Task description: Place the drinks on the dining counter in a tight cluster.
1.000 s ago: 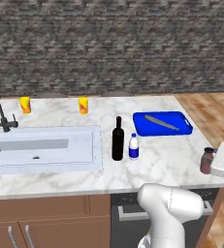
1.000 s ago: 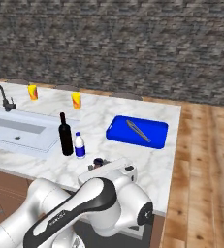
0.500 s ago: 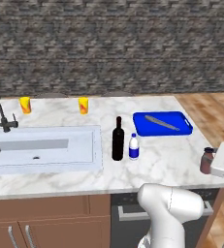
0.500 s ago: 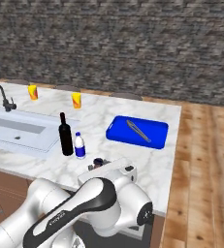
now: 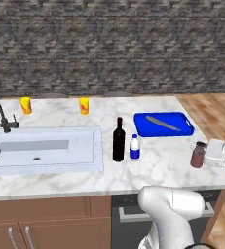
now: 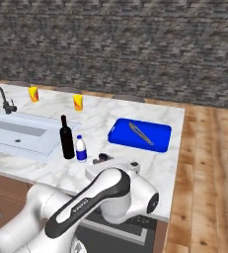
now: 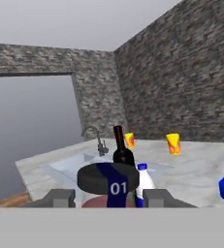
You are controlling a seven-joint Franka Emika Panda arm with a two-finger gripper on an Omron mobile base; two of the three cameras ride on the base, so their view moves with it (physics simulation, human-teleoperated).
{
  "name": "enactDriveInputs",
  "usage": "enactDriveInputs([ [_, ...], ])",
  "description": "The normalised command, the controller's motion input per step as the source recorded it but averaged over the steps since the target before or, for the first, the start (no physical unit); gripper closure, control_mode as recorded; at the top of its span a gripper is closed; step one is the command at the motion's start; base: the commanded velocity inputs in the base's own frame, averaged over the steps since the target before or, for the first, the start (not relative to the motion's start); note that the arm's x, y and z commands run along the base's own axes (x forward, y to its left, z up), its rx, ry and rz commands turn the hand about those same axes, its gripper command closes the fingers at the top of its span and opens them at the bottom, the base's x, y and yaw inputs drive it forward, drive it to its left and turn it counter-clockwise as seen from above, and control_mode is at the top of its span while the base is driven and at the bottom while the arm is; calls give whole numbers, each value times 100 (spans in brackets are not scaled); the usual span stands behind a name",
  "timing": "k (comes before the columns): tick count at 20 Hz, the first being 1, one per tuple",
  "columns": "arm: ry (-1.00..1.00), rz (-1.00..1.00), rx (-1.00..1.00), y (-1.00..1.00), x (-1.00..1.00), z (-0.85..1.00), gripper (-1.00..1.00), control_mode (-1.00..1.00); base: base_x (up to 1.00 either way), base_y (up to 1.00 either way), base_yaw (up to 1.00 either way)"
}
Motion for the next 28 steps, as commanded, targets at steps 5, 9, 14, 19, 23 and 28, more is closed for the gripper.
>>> enactDriveInputs([
  [5, 24, 27, 26, 0, 61, -4, 100, -100, 0, 0, 0],
  [9, 7, 29, 14, 2, 51, -18, 100, -100, 0, 0, 0],
  [14, -11, 22, 0, 4, 25, -23, 100, -100, 0, 0, 0],
  [19, -23, 9, -8, 18, 24, -23, 100, -100, 0, 0, 0],
  [23, -7, 0, -6, 34, 27, -9, 100, -100, 0, 0, 0],
  [28, 0, 0, -11, 26, 19, -2, 100, -100, 0, 0, 0],
])
